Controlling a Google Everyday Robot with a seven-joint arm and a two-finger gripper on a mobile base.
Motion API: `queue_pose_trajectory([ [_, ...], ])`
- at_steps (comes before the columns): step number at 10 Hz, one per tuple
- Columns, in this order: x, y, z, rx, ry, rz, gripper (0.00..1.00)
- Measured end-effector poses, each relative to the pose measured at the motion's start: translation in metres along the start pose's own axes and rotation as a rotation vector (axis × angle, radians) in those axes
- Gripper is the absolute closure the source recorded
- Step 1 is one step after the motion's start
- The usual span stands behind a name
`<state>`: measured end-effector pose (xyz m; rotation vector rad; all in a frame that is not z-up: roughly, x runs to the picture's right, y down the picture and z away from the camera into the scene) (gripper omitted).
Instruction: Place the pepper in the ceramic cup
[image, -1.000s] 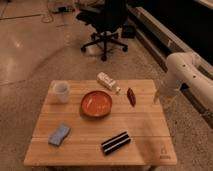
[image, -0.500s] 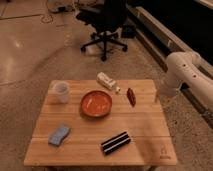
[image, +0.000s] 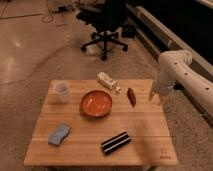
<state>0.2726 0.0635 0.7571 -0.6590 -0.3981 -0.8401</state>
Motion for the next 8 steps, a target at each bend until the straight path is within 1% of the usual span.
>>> queue_pose_trajectory([
  [2, 0.010, 0.001, -0.001, 0.004, 0.004, -0.009, 0.55],
  [3, 0.011, -0.003, 0.001, 0.006, 0.003, -0.023, 0.55],
  [4, 0.005, -0.007, 0.004, -0.005, 0.010, -0.028, 0.55],
  [5, 0.000, -0.005, 0.002, -0.002, 0.021, -0.026, 0.55],
  [6, 0.001, -0.004, 0.001, -0.003, 0.017, -0.022, 0.55],
  [7, 0.005, -0.009, 0.001, 0.004, 0.017, -0.026, 0.55],
  [8, 0.013, -0.011, 0.001, 0.004, 0.013, -0.064, 0.55],
])
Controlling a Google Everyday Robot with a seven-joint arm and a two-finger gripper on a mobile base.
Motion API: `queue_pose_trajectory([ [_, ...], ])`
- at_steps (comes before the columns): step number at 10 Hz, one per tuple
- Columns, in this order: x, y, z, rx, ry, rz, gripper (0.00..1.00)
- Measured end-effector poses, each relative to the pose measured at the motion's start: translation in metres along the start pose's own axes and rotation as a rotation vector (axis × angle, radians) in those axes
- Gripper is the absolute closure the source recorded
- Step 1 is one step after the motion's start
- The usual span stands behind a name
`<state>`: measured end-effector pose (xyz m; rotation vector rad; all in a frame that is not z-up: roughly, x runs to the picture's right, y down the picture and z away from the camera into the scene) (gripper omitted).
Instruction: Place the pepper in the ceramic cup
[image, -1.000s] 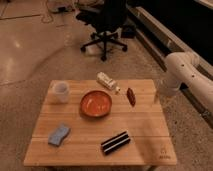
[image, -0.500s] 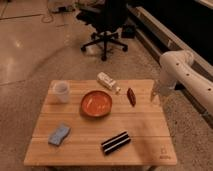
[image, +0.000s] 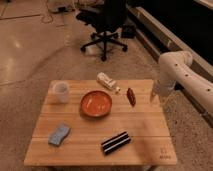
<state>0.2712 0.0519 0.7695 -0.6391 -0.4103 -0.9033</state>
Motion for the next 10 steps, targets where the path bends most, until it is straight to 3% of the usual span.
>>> queue_pose_trajectory([
  [4, -0.017, -0.007, 0.002, -0.022, 0.005, -0.005, 0.55],
  [7, -0.005, -0.013, 0.004, -0.010, -0.001, -0.041, 0.55],
  [10, -0.018, -0.039, 0.006, -0.021, 0.002, -0.048, 0.55],
])
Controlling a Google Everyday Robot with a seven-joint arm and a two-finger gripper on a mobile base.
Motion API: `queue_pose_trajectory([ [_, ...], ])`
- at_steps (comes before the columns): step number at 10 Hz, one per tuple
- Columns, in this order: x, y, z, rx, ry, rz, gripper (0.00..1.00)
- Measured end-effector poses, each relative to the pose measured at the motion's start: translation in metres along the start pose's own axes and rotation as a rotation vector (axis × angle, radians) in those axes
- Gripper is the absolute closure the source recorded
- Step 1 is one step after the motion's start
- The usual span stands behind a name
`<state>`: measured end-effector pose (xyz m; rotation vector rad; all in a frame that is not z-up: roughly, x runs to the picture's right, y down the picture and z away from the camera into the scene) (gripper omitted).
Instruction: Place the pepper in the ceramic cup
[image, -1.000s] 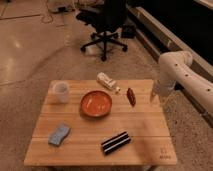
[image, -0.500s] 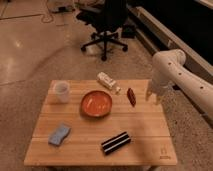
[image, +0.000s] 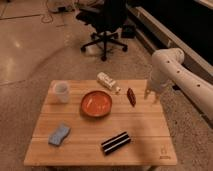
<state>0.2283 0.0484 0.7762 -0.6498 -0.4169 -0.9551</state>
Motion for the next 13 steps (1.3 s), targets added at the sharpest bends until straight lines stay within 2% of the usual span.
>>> queue_pose_trajectory([
  [1, -0.006, -0.005, -0.004, -0.004, 0.007, 0.006, 0.55],
  [3, 0.003, -0.008, -0.003, -0.020, 0.003, -0.037, 0.55],
  [4, 0.006, -0.016, -0.001, -0.005, 0.001, -0.027, 0.55],
  [6, 0.003, -0.011, -0.005, 0.017, 0.004, -0.011, 0.55],
  [8, 0.005, -0.022, -0.008, 0.008, 0.009, -0.034, 0.55],
  [10, -0.005, -0.035, -0.003, 0.001, 0.007, -0.049, 0.55],
  [12, 0.004, -0.039, -0.010, 0.015, 0.012, -0.052, 0.55],
  [13, 0.010, -0.029, -0.010, 0.008, 0.018, -0.048, 0.55],
])
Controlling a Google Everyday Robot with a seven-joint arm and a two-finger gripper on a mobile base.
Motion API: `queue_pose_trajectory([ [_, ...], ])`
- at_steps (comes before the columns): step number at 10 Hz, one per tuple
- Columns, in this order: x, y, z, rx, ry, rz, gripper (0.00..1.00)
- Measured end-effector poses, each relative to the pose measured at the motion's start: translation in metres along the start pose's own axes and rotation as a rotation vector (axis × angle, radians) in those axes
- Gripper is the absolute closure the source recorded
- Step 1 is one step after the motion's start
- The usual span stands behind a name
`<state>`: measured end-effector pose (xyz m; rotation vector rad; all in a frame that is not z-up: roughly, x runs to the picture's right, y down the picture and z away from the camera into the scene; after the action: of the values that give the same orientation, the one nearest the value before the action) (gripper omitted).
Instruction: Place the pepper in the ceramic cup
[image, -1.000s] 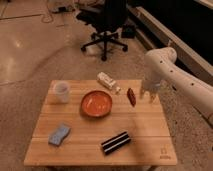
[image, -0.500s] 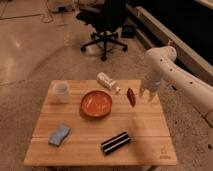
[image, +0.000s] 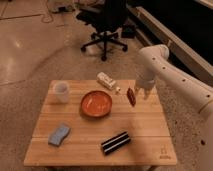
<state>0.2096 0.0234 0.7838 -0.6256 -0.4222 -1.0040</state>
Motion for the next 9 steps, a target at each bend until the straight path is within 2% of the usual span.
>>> queue_pose_trajectory([
  [1, 0.002, 0.007, 0.005, -0.007, -0.004, 0.008, 0.55],
  [3, 0.006, -0.002, 0.014, 0.006, -0.006, 0.016, 0.55],
  [5, 0.009, -0.010, 0.010, -0.010, 0.032, -0.048, 0.55],
  [6, 0.011, -0.013, 0.005, -0.008, 0.015, -0.045, 0.55],
  [7, 0.008, -0.018, 0.006, 0.009, 0.003, -0.060, 0.55],
  [9, 0.002, -0.003, 0.015, 0.006, 0.009, -0.006, 0.55],
])
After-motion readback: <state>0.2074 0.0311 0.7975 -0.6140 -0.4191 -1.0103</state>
